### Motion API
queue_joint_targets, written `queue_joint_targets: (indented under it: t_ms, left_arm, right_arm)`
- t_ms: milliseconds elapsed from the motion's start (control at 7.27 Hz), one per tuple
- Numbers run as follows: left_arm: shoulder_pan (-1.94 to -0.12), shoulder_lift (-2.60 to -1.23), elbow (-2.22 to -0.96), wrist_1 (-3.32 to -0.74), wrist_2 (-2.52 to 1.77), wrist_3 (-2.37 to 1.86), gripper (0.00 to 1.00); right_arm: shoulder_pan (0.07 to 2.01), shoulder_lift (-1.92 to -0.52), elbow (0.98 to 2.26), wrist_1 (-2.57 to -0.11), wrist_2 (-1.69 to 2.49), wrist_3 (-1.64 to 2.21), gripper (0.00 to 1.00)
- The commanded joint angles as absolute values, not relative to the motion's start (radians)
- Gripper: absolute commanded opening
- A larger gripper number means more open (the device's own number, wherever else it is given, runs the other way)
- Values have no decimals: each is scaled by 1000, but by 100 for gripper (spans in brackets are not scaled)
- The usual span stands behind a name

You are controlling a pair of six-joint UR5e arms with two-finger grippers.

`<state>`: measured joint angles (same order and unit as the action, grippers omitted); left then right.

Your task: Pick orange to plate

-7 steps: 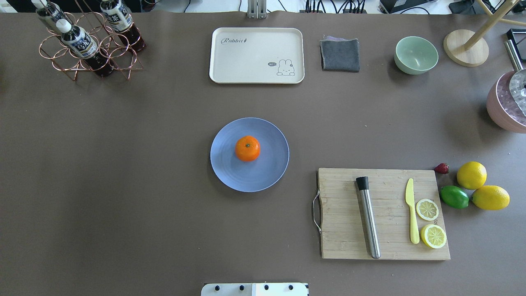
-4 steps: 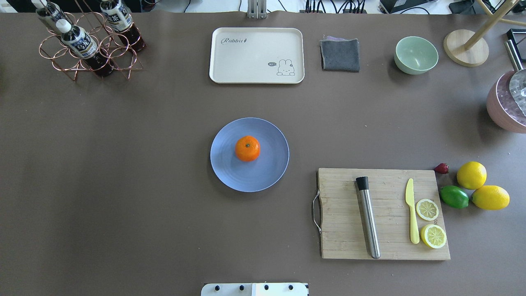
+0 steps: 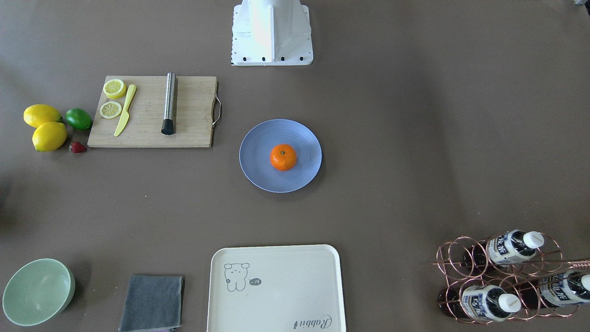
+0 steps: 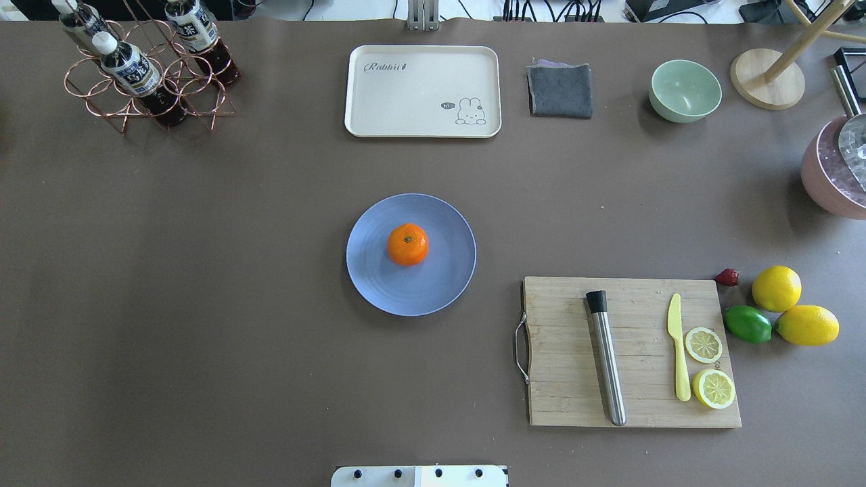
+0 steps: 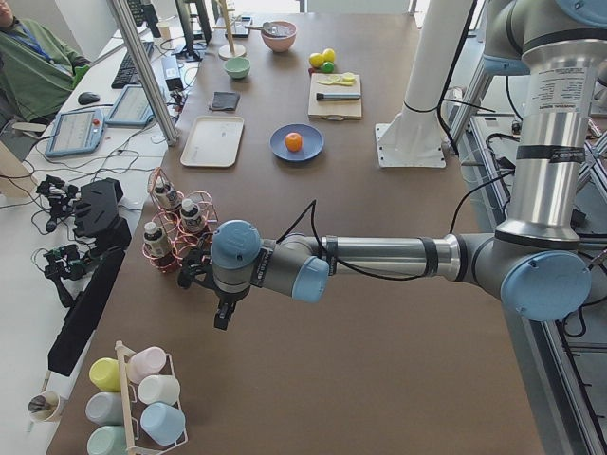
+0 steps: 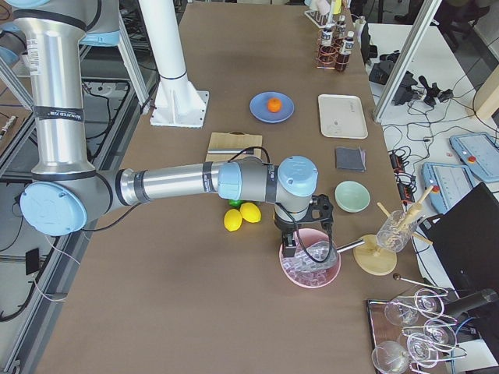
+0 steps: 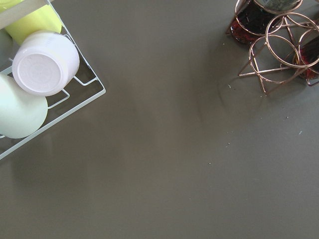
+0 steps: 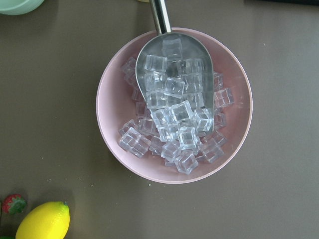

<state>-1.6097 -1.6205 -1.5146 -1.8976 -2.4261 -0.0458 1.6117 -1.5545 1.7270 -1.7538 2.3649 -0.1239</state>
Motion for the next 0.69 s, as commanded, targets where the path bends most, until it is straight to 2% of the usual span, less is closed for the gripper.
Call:
queue_joint_targets:
  t_ms: [0,550]
  left_arm:
    - [-1609,-1620,-1514,-1898,-2424,-48,98]
    - [-1609,-1620,-1509,-1898,-2422,-51,98]
  right_arm:
    - [1617,-1555,1727,-1753,2358,-123,100]
    - [1623,-1557,1732,-1752,2356,-124,100]
